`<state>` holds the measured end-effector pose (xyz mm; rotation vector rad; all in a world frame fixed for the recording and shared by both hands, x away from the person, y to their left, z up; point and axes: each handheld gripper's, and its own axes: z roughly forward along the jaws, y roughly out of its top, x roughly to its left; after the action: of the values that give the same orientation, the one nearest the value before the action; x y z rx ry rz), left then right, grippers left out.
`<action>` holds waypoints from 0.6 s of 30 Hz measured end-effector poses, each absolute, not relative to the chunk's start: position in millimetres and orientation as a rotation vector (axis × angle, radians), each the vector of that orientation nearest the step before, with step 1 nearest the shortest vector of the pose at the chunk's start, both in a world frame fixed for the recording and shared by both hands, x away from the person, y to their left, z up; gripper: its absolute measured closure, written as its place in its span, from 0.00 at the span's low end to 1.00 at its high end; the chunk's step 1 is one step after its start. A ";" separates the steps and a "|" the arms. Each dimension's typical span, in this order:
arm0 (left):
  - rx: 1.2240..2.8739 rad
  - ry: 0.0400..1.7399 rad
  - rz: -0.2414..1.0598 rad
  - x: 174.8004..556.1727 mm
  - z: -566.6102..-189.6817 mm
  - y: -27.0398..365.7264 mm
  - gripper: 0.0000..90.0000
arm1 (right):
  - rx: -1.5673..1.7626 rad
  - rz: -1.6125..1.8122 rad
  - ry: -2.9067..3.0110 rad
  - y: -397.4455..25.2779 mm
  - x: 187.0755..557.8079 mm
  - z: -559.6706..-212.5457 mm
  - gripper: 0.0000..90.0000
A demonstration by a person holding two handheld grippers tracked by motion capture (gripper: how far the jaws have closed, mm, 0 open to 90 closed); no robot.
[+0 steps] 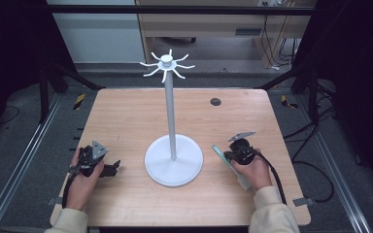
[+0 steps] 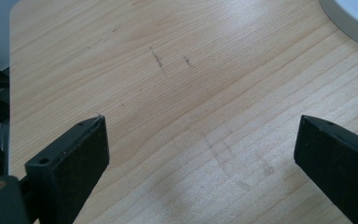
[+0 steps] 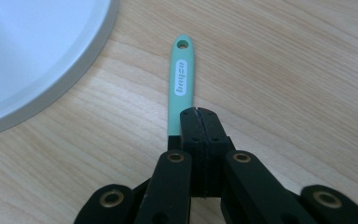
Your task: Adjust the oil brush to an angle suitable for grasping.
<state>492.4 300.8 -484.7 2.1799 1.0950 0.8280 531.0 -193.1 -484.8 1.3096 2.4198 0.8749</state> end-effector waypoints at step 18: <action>2.182 1.095 0.823 492.6 -485.2 300.8 0.03 | 1.210 0.824 2.448 -183.8 517.5 -469.1 1.00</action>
<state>492.6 300.8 -485.2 2.1819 1.0950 0.8234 517.5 -183.8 -469.1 1.2102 2.4481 0.8244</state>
